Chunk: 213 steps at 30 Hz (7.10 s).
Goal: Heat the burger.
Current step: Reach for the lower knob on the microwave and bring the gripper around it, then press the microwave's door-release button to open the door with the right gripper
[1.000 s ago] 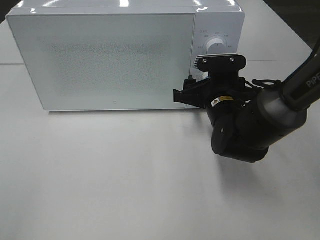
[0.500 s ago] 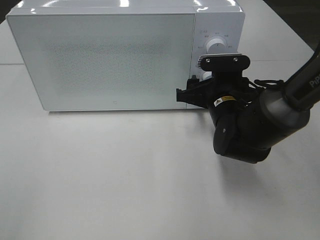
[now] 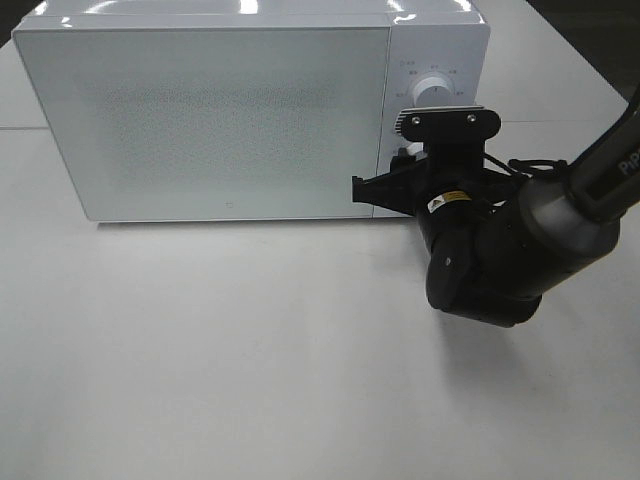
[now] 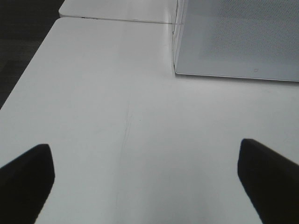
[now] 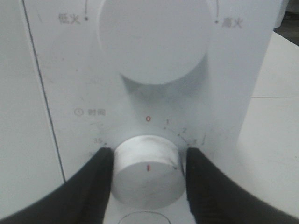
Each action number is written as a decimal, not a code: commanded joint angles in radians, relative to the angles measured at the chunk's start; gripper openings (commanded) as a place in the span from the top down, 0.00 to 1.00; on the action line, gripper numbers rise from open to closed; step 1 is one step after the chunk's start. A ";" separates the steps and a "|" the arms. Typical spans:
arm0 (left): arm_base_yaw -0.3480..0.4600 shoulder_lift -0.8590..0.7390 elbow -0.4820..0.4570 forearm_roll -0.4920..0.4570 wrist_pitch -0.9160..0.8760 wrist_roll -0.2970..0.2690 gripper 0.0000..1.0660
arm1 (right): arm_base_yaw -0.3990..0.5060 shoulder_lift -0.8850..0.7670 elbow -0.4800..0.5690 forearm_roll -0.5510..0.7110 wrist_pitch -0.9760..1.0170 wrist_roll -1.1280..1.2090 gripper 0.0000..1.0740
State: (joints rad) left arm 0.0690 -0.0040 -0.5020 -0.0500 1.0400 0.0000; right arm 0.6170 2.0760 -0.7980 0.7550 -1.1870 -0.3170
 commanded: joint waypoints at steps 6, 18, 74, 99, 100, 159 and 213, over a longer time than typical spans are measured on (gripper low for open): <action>0.004 -0.024 0.004 0.003 -0.006 0.006 0.06 | -0.003 -0.011 -0.003 -0.048 -0.040 0.000 1.00; 0.004 -0.024 0.004 0.003 -0.006 0.006 0.06 | -0.003 -0.011 -0.003 -0.056 -0.062 0.013 1.00; 0.004 -0.024 0.004 0.003 -0.006 0.006 0.06 | -0.003 -0.011 -0.003 -0.179 -0.039 1.886 1.00; 0.004 -0.024 0.004 0.003 -0.006 0.006 0.06 | -0.003 -0.011 -0.001 0.017 -0.084 1.723 0.65; 0.004 -0.024 0.004 0.003 -0.006 0.006 0.06 | -0.003 -0.011 -0.001 0.017 -0.084 1.723 0.65; 0.004 -0.024 0.004 0.003 -0.006 0.006 0.06 | -0.158 -0.531 -0.071 -0.684 1.811 0.293 0.30; 0.004 -0.024 0.004 0.003 -0.006 0.006 0.06 | -0.432 -1.790 0.262 -0.713 2.188 0.363 0.30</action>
State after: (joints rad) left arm 0.0690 -0.0040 -0.5020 -0.0500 1.0400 0.0060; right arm 0.2060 0.3510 -0.5440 0.0590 0.9770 0.0400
